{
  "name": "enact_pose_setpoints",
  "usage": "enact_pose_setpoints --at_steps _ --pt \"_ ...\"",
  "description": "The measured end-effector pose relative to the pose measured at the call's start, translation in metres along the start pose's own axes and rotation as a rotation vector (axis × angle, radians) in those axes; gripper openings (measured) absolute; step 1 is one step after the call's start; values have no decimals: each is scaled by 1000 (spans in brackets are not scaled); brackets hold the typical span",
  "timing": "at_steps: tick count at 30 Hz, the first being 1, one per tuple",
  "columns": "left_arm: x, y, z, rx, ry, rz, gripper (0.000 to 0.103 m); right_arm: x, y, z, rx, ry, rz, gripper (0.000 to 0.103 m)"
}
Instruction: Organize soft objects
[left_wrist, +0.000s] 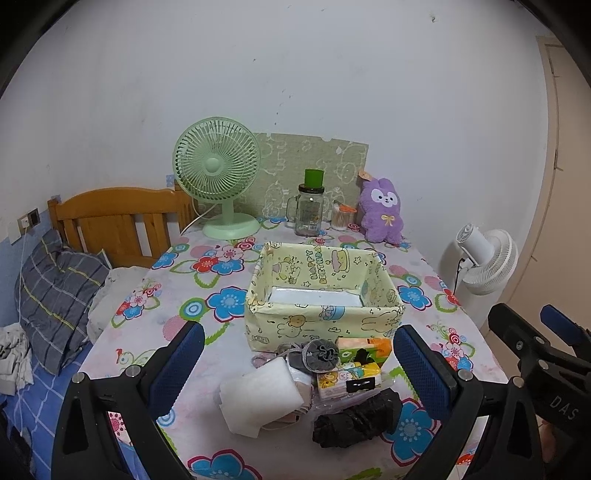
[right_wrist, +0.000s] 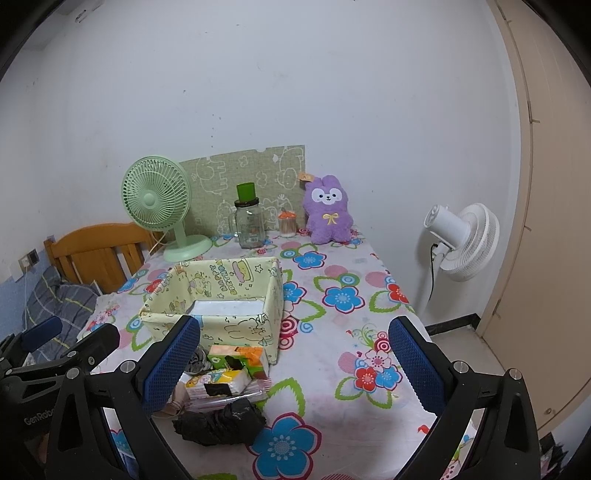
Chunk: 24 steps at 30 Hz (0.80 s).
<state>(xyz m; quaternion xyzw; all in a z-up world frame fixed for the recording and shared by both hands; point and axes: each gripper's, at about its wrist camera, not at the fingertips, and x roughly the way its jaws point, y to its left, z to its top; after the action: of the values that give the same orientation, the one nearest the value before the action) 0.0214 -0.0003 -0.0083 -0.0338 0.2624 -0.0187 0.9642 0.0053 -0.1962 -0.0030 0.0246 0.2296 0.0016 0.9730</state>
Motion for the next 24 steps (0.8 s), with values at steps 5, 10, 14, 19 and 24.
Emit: enact_pose_setpoints --at_steps 5,10,14,19,24 --pt "-1 -2 0 12 -9 18 103 2 -1 0 2 5 -1 103" --pt "0 -3 0 17 -3 10 103 3 -2 -1 6 7 -7 103" --pt "0 -4 -1 21 -1 9 103 3 -3 -1 9 9 -11 103" --pt "0 -5 -1 15 -9 17 103 3 -3 -2 11 10 -11 103" --pt "1 -8 -3 17 -9 12 103 3 -5 -1 17 12 -17 103"
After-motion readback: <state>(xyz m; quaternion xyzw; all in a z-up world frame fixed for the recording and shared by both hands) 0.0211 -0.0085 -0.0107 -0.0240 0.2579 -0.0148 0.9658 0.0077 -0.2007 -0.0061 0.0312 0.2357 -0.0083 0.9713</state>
